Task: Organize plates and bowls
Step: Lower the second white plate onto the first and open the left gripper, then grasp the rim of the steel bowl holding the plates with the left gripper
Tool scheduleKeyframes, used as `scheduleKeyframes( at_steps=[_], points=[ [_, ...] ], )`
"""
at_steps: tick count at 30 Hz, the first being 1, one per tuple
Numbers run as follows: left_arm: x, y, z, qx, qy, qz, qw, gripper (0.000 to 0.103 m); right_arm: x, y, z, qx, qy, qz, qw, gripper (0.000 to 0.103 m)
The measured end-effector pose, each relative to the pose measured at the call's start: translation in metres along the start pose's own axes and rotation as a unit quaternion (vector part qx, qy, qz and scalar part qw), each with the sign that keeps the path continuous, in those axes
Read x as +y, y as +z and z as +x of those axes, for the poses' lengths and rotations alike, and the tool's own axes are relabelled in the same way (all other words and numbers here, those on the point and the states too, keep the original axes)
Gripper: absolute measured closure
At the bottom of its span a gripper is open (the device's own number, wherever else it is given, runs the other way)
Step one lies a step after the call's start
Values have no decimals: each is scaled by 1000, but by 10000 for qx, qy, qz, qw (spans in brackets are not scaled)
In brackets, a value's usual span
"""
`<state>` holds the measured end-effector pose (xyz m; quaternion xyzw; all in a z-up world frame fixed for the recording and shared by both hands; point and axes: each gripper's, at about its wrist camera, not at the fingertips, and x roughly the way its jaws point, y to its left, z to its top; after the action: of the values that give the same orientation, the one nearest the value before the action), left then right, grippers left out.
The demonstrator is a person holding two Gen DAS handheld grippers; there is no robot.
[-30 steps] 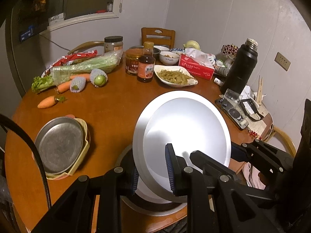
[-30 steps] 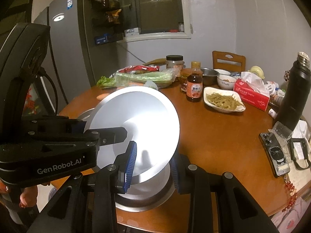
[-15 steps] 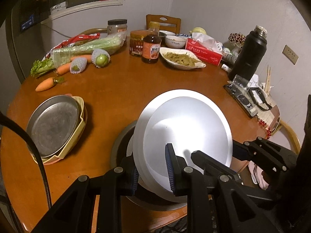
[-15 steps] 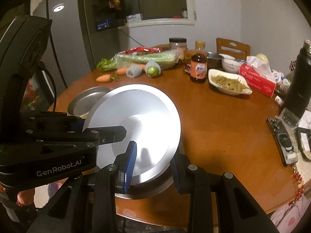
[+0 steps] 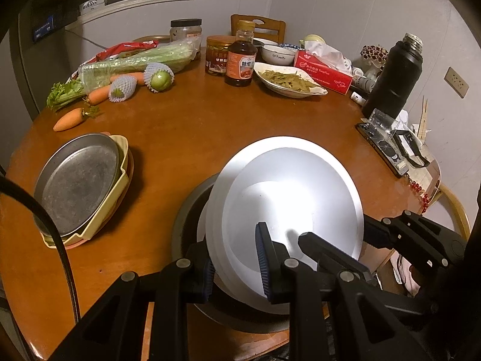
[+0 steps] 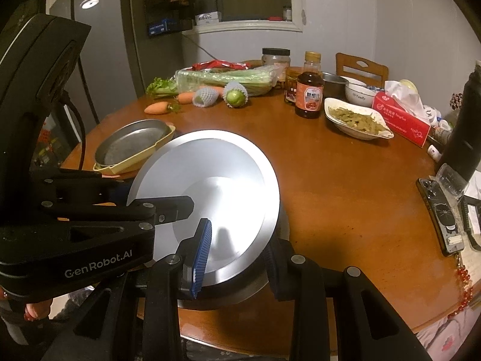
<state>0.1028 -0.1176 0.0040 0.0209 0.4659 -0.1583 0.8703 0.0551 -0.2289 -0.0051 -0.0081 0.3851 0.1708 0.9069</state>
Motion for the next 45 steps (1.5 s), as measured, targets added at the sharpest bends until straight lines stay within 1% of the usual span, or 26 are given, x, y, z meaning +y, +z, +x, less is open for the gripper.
scheduleKeyframes(
  at_steps=[7, 10, 20, 23, 25, 30, 41, 43, 45],
  points=[
    [0, -1, -1, -33, 20, -9, 10000, 78, 0, -1, 2, 23, -27, 25, 10000, 67],
    [0, -1, -2, -41, -1, -39, 10000, 78, 0, -1, 3, 45, -39, 46, 10000, 64],
    [4, 0, -9, -132, -95, -80, 9998, 77, -4, 0, 4, 89, -29, 137, 9999, 63],
    [5, 0, -10, -140, -72, -101, 9998, 77, -5, 1, 3, 88, -42, 152, 9998, 63],
    [6, 0, -11, -148, -63, -103, 9998, 76, -5, 0, 2, 78, -46, 164, 9998, 62],
    [7, 0, -15, -211, -33, -129, 9997, 74, -6, 1, -2, -5, -43, 185, 9998, 55],
    [11, 0, -28, -378, 61, -159, 9991, 71, -5, 5, -11, -161, -3, 155, 9998, 53],
    [11, 0, -31, -417, 102, -154, 9990, 70, -5, 5, -13, -185, 4, 159, 9997, 52],
    [11, 0, -34, -470, 147, -170, 9986, 68, -6, 5, -15, -213, 9, 177, 9996, 49]
  ],
)
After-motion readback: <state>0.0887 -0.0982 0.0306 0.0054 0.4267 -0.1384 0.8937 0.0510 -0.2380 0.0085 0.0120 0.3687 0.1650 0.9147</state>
